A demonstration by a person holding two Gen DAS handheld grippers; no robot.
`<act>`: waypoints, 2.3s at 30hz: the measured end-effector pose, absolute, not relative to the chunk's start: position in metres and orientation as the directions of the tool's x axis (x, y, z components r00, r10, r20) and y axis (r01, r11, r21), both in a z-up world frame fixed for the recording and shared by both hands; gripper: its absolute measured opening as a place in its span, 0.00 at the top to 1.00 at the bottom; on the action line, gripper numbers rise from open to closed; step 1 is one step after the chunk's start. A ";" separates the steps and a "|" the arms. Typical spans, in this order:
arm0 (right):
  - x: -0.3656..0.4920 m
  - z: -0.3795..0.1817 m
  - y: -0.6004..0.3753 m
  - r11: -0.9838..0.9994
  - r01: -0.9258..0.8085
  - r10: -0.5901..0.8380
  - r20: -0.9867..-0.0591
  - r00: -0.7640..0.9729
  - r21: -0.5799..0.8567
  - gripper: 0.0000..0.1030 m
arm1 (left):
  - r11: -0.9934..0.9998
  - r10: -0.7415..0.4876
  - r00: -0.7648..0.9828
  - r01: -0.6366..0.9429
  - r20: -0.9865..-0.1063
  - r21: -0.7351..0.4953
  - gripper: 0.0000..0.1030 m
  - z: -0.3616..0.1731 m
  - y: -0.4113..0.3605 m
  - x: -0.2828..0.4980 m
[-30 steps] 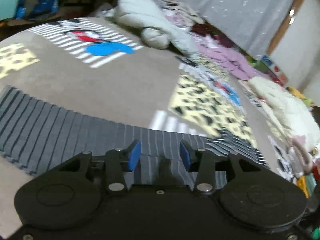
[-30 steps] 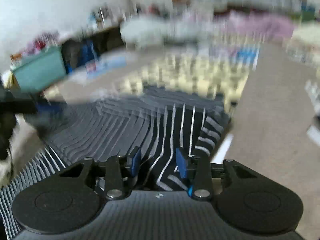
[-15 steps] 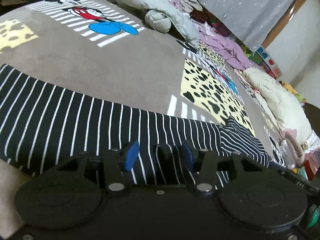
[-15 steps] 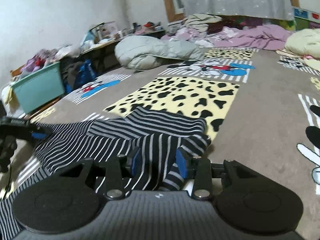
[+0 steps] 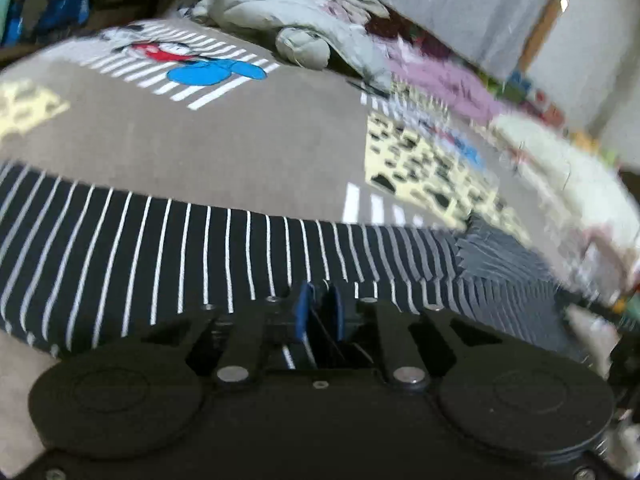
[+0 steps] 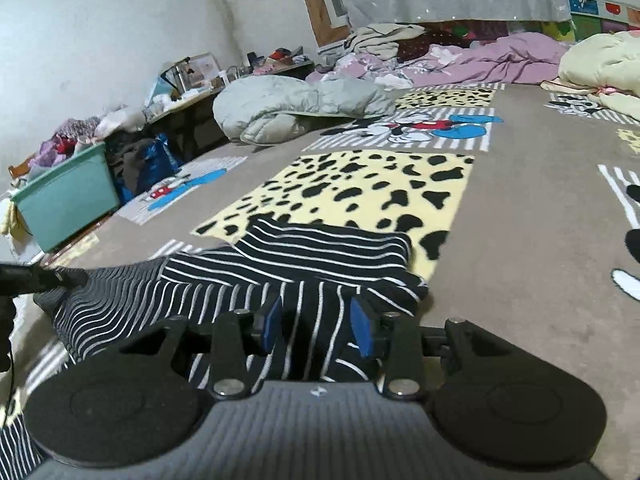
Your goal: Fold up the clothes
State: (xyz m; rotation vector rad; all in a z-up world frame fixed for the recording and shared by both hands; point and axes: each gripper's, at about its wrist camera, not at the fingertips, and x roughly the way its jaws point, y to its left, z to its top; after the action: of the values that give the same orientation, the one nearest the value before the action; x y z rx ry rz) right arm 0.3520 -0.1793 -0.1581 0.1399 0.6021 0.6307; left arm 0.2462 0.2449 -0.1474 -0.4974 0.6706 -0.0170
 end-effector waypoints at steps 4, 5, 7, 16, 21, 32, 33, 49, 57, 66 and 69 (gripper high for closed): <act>0.350 -0.152 -0.189 0.799 -0.504 0.601 -0.448 0.661 0.328 0.62 | 0.851 -0.186 0.805 -0.155 -0.564 -0.502 0.56 -0.144 0.247 0.236; 0.353 -0.152 -0.192 0.800 -0.496 0.600 -0.444 0.666 0.338 0.62 | 0.862 -0.178 0.800 -0.155 -0.574 -0.483 0.65 -0.145 0.243 0.236; 0.364 -0.155 -0.192 0.812 -0.465 0.583 -0.475 0.659 0.353 0.61 | 0.892 -0.140 0.787 -0.163 -0.601 -0.421 0.85 -0.145 0.235 0.238; 0.322 -0.127 -0.186 0.812 -0.551 0.572 -0.450 0.686 0.193 0.65 | 0.892 -0.142 0.834 -0.127 -0.534 -0.435 0.96 -0.121 0.233 0.233; 0.280 -0.152 -0.166 0.759 -0.642 0.573 -0.575 0.584 0.104 0.72 | 0.892 -0.146 0.834 -0.121 -0.532 -0.435 0.96 -0.113 0.229 0.235; 0.306 -0.153 -0.187 0.764 -0.487 0.644 -0.545 0.538 0.423 0.70 | 0.946 -0.268 0.892 0.172 -0.363 -0.276 0.97 -0.037 0.159 0.182; 0.313 -0.156 -0.195 0.741 -0.441 0.671 -0.522 0.527 0.506 0.70 | 0.945 -0.298 0.890 0.224 -0.344 -0.237 0.97 -0.029 0.145 0.173; 0.378 -0.198 -0.243 0.423 -0.025 0.743 -0.332 0.581 0.906 0.49 | 0.729 -0.574 0.706 0.671 -0.415 0.134 0.97 -0.062 -0.007 0.084; 0.382 -0.189 -0.236 0.491 -0.081 0.748 -0.372 0.550 0.867 0.50 | 0.664 -0.608 0.633 0.736 -0.480 0.131 0.97 -0.095 -0.029 0.065; 0.381 -0.172 -0.232 0.601 -0.142 0.713 -0.447 0.540 0.787 0.67 | 0.634 -0.599 0.593 0.762 -0.538 0.134 0.97 -0.116 -0.034 0.048; 0.380 -0.173 -0.232 0.600 -0.137 0.712 -0.447 0.542 0.789 0.67 | 0.622 -0.581 0.589 0.766 -0.562 0.159 0.97 -0.123 -0.038 0.045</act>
State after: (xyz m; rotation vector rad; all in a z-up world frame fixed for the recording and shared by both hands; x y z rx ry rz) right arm 0.3802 -0.2322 -0.1733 0.7732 0.8548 0.5683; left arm 0.0451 -0.0383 -0.1227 0.4109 0.4931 -0.8107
